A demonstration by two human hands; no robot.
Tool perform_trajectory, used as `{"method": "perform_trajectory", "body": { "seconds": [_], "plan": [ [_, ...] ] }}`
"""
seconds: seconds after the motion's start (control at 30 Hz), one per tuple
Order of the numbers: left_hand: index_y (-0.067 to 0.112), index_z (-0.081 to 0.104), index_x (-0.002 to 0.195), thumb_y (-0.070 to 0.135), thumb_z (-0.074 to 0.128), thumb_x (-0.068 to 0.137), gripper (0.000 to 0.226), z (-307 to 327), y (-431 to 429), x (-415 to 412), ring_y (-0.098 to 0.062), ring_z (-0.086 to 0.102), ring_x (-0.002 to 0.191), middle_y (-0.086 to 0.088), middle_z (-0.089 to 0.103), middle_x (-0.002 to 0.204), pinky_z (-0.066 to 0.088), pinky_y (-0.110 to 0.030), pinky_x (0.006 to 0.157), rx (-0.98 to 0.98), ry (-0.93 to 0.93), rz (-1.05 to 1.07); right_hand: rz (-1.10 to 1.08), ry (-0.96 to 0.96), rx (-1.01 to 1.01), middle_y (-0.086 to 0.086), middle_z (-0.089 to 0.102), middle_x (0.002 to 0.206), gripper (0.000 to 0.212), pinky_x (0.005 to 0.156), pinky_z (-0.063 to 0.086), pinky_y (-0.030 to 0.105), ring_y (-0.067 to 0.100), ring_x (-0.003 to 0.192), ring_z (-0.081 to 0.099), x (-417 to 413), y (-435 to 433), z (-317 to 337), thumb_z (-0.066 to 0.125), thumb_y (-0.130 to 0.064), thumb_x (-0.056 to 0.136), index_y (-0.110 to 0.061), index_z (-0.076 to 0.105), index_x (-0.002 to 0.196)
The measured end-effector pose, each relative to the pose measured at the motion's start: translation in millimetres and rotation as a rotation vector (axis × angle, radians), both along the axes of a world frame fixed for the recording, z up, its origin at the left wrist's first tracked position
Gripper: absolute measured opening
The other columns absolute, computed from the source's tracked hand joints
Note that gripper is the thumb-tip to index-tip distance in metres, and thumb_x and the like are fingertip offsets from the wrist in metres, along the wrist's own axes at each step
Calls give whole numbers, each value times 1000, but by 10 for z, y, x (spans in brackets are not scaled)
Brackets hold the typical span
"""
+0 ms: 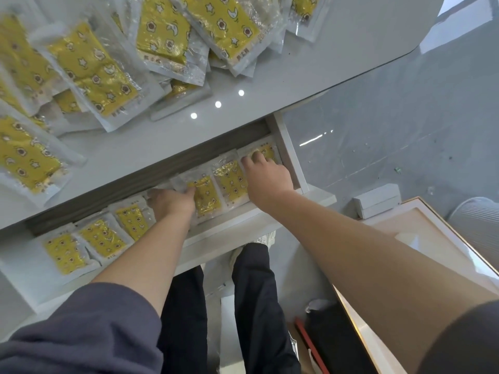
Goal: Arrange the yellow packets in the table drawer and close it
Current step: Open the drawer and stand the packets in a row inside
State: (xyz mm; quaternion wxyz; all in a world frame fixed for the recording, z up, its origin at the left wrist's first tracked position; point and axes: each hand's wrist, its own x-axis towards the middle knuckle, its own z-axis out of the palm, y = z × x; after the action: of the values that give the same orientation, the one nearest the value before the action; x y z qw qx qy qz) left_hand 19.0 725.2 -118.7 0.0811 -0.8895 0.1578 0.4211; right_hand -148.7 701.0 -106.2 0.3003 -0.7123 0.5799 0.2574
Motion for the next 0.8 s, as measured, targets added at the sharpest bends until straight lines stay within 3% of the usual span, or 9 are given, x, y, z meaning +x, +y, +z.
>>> {"method": "perform_trajectory", "body": {
  "seconds": [0.03,0.1,0.17,0.27,0.4,0.47,0.63,0.73,0.8],
  "plan": [
    [2,35,141,37,64,88,69,111,-43,-10,-32,60,107,-15,51,134,49,-34,67,8,34,-33,-51,-49,-28,9,47,137,59,68,51,33,28,102,60,-7,-22,88,58,-8,86,-16,36,141],
    [10,54,117,32,58,90,35,396,-103,-72,-20,60,79,-5,62,102,41,-27,54,-30,174,-212,-145,-144,-108,4,57,124,41,59,45,29,24,85,62,-44,-89,344,47,-10,92,-17,45,133],
    [18,58,94,30,54,92,13,747,-193,-169,-13,53,70,2,59,83,39,-27,56,-130,305,-438,-211,-228,-211,-1,63,110,29,56,41,27,21,74,60,-116,-199,683,40,-16,96,-18,53,122],
    [24,58,86,32,56,91,9,1257,-472,-311,-12,56,73,7,59,80,45,-30,59,-349,362,-612,-303,-309,-333,-7,59,93,22,52,35,25,16,69,54,-245,-479,1153,41,-21,97,-19,57,111],
    [22,55,88,26,56,90,5,1520,-1049,-376,-15,56,76,6,58,86,51,-35,65,-592,170,-675,-437,-333,-392,-7,59,104,20,64,41,27,12,82,55,-341,-989,1383,46,-23,95,-20,57,112],
    [18,54,98,25,58,90,11,1510,-1369,-364,-18,54,87,1,54,102,48,-35,68,-661,64,-762,-474,-356,-413,-5,58,111,22,71,48,28,14,92,56,-301,-1232,1366,50,-23,94,-19,56,115],
    [13,41,133,45,71,79,70,1341,-2042,-324,-32,41,124,-11,44,134,36,-46,97,-618,-103,-1082,-482,-335,-398,1,50,129,41,87,49,33,20,114,51,-136,-1719,1210,59,-27,90,-18,48,128],
    [12,35,138,54,73,74,86,1256,-2294,-305,-32,39,126,-12,44,136,34,-47,99,-572,-116,-1151,-558,-332,-393,2,44,133,48,90,47,34,21,118,48,-46,-1870,1153,59,-25,89,-18,43,134],
    [12,38,136,50,75,74,81,1230,-2406,-308,-30,42,125,-10,47,132,32,-45,100,-601,-92,-1143,-692,-366,-356,2,43,136,54,91,46,32,20,118,48,-12,-1950,1127,59,-25,90,-17,38,139]
  ]
}}
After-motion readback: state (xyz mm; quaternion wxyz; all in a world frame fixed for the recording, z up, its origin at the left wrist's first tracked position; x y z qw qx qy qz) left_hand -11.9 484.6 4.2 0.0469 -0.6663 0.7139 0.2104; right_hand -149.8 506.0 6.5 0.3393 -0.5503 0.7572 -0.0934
